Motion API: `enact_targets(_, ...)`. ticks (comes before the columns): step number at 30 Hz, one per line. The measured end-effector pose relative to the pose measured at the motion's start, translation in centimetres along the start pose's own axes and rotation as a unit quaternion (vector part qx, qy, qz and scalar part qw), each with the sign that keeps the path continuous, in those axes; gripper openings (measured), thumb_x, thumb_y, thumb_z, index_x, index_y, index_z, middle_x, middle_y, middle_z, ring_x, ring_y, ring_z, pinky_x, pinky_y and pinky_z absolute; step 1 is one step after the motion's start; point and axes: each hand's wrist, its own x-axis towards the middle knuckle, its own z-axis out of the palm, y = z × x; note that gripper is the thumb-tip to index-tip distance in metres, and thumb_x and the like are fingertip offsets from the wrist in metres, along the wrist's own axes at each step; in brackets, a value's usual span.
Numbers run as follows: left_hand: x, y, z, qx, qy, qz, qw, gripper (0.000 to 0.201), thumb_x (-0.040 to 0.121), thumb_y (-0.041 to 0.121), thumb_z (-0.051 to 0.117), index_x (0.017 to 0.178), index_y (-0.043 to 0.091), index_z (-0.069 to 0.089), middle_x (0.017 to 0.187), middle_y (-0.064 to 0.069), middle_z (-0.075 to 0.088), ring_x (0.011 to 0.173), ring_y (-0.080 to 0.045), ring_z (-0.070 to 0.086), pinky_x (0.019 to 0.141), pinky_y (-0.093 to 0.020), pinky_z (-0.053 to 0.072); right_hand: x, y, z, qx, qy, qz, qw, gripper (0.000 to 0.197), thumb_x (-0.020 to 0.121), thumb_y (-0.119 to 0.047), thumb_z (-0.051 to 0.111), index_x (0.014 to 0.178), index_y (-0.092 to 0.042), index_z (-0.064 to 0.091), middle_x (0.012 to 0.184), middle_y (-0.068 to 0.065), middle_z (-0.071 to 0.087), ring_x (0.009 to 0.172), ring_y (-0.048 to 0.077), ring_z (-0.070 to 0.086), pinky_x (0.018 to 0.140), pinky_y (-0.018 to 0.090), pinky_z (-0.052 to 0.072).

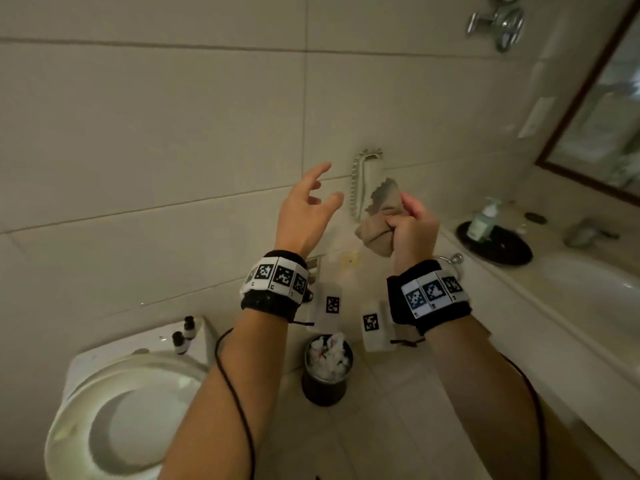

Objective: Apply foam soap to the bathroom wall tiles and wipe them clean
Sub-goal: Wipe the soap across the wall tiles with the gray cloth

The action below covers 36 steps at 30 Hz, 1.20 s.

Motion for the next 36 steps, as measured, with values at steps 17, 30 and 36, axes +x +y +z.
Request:
enact_targets(17,-2.0,1.5,34.6,-0.002,-0.154,-0.022,0.988,0.047,0.086,0.046,0.065,0.13,0.055,0.053,0.119,0.011,0.06,0.1,-0.026,0.067,0.093,-0.05,0.055,11.2,3.2,-32.6,0.047,0.224,0.073,0.971,0.048,0.075,0.012,0.052,0.103,-0.022,0.071,0.102,0.013,0.073,0.099,0.032,0.068,0.089,0.044,0.057)
enact_targets(30,4.2,-5.3,47.0,-0.007,-0.193,-0.04,0.98,0.047,0.092,0.033,0.068,0.134,0.049,0.054,0.123,0.007,0.061,0.086,-0.024,0.069,0.087,-0.049,0.057,22.7,8.4,-37.5,0.006,0.236,0.105,0.966,0.046,0.08,0.015,0.05,0.104,-0.019,0.068,0.101,0.014,0.07,0.095,0.03,0.066,0.087,0.042,0.055)
enact_targets(36,9.9,-9.3,52.2,-0.023,-0.192,-0.07,0.979,0.047,0.093,0.029,0.068,0.137,0.042,0.055,0.128,0.003,0.06,0.108,-0.024,0.063,0.098,-0.047,0.052,31.2,10.9,-39.1,-0.087,0.211,0.107,0.968,0.04,0.081,0.011,0.053,0.105,-0.016,0.07,0.1,0.011,0.07,0.101,0.031,0.065,0.092,0.043,0.054)
